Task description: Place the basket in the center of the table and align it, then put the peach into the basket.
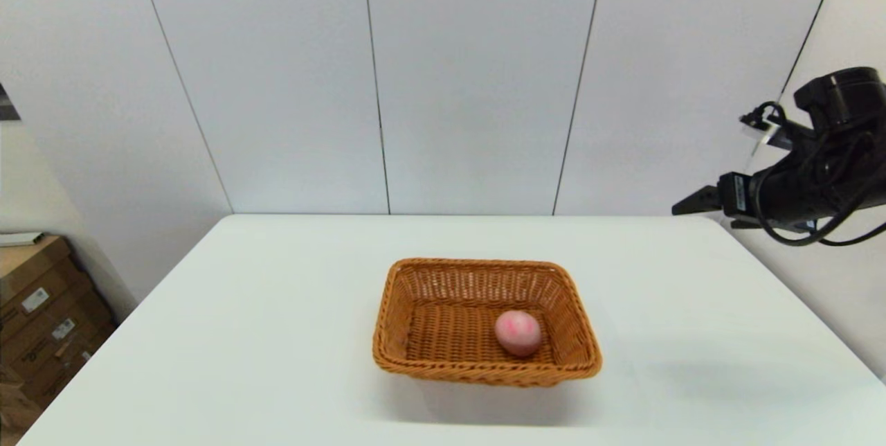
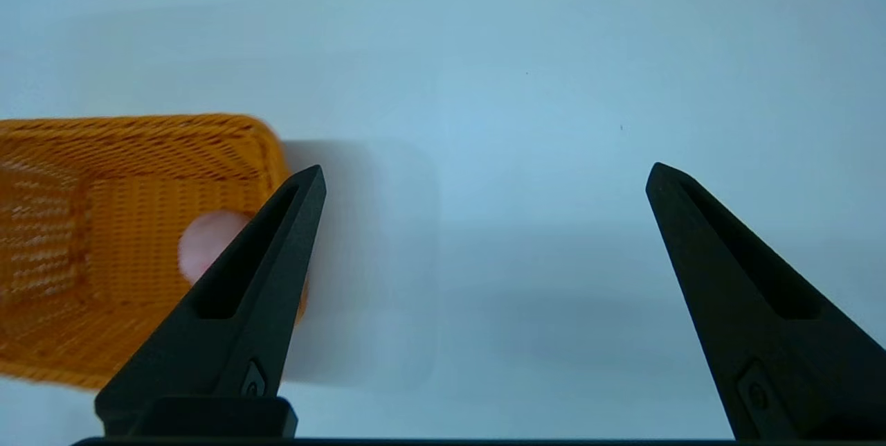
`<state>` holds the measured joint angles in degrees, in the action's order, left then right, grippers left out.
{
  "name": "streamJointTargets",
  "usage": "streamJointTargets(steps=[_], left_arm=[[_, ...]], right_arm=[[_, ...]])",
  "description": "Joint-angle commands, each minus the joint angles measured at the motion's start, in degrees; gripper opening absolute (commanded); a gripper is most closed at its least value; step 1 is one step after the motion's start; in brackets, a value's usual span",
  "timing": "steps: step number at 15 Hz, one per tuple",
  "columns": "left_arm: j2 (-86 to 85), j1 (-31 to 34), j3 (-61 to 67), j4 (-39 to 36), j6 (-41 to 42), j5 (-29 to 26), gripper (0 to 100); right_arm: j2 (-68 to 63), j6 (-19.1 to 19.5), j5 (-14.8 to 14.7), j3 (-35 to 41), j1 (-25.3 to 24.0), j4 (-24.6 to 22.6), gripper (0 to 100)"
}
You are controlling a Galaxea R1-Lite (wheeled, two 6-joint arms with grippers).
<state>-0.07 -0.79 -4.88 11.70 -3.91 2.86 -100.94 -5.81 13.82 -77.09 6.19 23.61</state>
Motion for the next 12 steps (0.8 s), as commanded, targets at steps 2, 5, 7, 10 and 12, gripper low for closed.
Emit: streamJointTargets(steps=[2, 5, 7, 10, 12], left_arm=[[-0.01, 0.00, 0.04, 0.07, -0.04, 0.04, 100], [-0.01, 0.00, 0.04, 0.07, -0.04, 0.04, 100], [-0.01, 0.00, 0.04, 0.07, -0.04, 0.04, 100], [-0.01, 0.00, 0.04, 0.07, -0.04, 0.04, 100], [-0.01, 0.00, -0.05, -0.01, -0.04, 0.04, 100]], right_arm=[[28.43, 0.10, 1.21, 18.29, -0.13, -0.67, 100], [51.98, -0.16, 0.85, 36.22, -1.10, -5.33, 100], [66.13, -1.22, -1.52, 45.63, -2.06, -7.44, 100], [78.44, -1.57, -3.98, 53.63, -3.38, -7.44, 100], [85.56, -1.57, -7.32, 58.37, -6.19, -7.70, 100]])
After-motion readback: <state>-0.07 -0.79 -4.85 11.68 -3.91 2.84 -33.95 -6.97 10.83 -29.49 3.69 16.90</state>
